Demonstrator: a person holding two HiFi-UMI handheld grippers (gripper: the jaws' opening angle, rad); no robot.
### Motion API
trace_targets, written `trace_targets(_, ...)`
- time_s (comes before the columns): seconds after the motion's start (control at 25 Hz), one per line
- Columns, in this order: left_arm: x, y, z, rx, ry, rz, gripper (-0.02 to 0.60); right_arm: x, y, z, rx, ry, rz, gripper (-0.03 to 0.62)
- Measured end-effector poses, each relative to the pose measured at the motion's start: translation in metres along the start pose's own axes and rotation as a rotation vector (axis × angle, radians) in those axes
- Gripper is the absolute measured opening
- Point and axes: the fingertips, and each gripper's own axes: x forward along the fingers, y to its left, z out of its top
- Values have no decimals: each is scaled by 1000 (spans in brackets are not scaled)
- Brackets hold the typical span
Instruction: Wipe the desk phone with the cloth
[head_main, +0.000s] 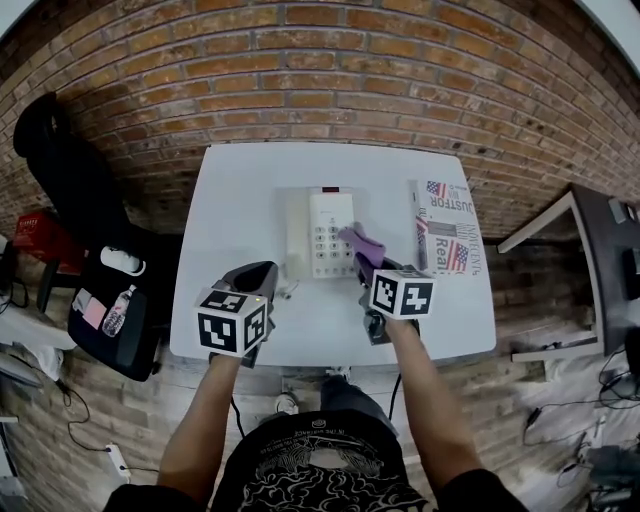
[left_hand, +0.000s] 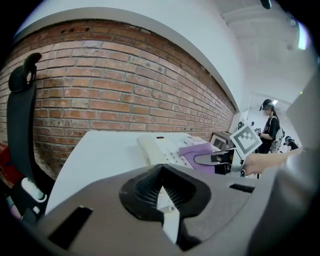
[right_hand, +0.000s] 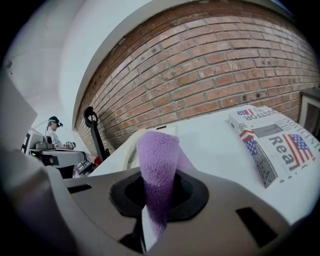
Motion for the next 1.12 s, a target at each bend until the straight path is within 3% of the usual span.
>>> trace_targets(0.4,-14,-5,-11,2,-6,-27,6,-14,12,-22,19,0,-10,48)
trace_targets(0.64,-25,-5,-22,-1,-1,-35,6,-21,11,-27,181,-69,-17,48)
trace_targets(0.88,-37,0,-31,3,6,-30,6,-19,27,-33,249,-116,-10,48)
trace_targets(1.12,-46,6,-38,2,9,-28,6,-16,33,-35,336,-192,-56,48)
